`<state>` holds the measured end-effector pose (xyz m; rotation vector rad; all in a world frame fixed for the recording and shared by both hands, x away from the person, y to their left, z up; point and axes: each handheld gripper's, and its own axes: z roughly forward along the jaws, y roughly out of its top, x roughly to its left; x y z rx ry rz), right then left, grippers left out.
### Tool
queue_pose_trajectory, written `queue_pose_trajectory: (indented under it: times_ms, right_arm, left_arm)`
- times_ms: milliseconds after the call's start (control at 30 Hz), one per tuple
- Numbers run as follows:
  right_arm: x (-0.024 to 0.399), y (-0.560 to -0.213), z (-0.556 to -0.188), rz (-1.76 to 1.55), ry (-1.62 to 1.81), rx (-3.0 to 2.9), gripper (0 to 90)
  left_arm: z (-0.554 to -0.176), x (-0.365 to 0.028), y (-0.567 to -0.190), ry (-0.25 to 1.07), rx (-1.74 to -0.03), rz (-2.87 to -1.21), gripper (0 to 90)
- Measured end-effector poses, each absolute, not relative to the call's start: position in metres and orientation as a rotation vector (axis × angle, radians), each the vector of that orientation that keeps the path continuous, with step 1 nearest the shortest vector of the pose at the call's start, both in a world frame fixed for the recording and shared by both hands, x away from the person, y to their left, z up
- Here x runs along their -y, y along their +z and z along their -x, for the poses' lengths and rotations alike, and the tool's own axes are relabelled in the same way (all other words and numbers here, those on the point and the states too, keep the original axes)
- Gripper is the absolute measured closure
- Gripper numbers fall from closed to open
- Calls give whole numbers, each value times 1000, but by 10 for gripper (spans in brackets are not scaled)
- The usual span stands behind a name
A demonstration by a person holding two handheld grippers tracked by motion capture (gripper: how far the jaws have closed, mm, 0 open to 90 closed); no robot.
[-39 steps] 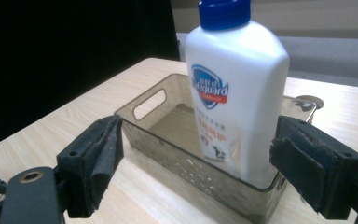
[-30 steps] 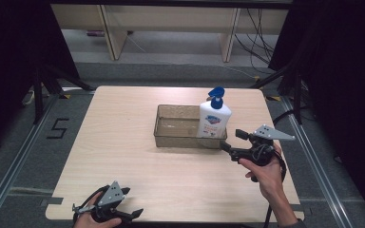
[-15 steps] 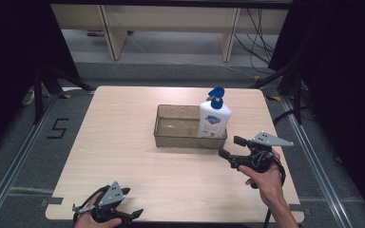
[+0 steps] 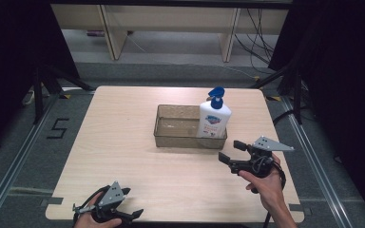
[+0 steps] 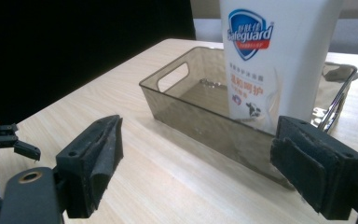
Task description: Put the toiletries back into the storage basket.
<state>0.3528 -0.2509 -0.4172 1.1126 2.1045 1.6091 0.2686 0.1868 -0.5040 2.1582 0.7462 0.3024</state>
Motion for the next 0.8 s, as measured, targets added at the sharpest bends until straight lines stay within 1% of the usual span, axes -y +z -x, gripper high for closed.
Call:
queue_pose_trajectory:
  times_ms: [67, 133, 633, 800]
  right_arm:
    - [251, -419, -351, -1107, 1600, -2107, 163]
    - [249, -421, -348, -1118, 1604, -2132, 158]
    - [244, -432, -335, -1090, 1625, -2162, 155]
    - [245, -436, -331, -1084, 1616, -2170, 157]
  left_arm:
    - [-267, -185, -504, 277, -766, -2134, 154]
    - [-268, -186, -504, 294, -749, -2155, 154]
    - [-267, -185, -505, 284, -770, -2145, 154]
    - [-267, -186, -504, 292, -754, -2150, 154]
